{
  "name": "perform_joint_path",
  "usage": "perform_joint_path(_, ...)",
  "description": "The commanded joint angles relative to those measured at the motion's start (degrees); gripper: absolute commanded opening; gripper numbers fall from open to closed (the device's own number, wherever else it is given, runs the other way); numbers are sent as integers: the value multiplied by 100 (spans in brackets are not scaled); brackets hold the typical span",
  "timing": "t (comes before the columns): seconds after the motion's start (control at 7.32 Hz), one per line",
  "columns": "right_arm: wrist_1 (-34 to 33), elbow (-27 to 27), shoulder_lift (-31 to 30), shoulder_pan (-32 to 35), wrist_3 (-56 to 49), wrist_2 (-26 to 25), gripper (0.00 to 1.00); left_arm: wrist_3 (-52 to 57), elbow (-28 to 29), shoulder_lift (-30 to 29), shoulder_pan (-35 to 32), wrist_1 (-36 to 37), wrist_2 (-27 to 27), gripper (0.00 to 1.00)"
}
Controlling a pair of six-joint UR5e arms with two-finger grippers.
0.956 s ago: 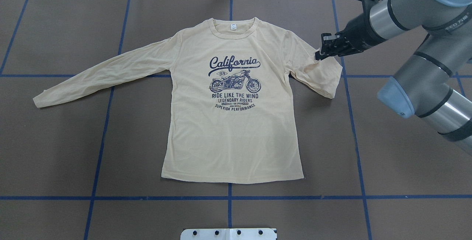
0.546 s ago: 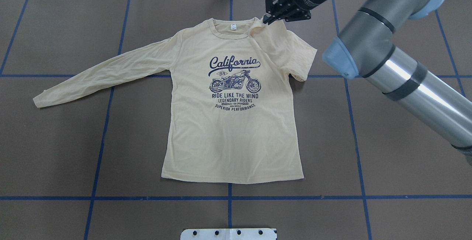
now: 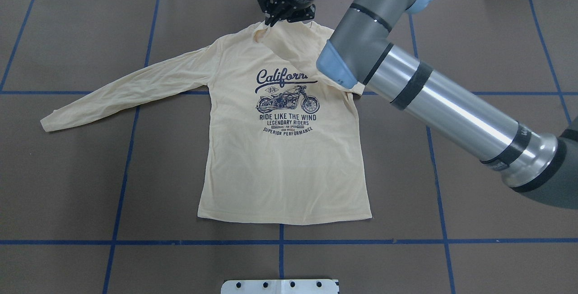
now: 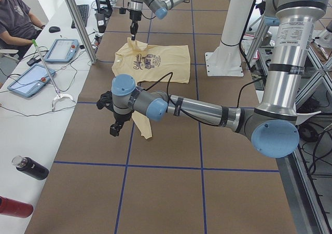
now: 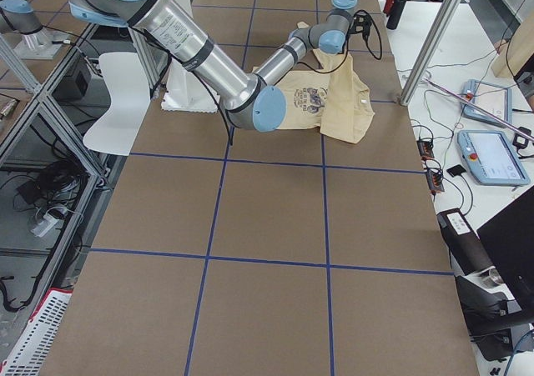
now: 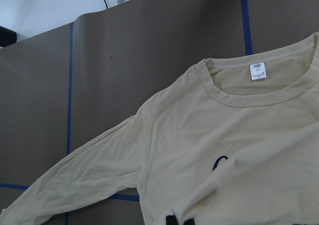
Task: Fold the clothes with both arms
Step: 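Lift the cuff with the right gripper and carry it across toward the collar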
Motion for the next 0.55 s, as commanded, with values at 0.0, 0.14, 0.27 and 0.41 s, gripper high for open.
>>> perform_joint_path(0.0,147,-622,308,-286,-5,-427,0,-110,45,-38,3,-9,-3,100)
perform_joint_path(0.14,147,-781,361,-383,-5,-627,0,-110,54,-38,3,-9,-3,100)
perform_joint_path(0.27,147,-853,362,-427,4,-638,0,-119,54,-38,3,0,-3,100)
perform_joint_path(0.41,165,-932,423,-523,-5,-708,0,-128,45,-38,3,-9,5,100)
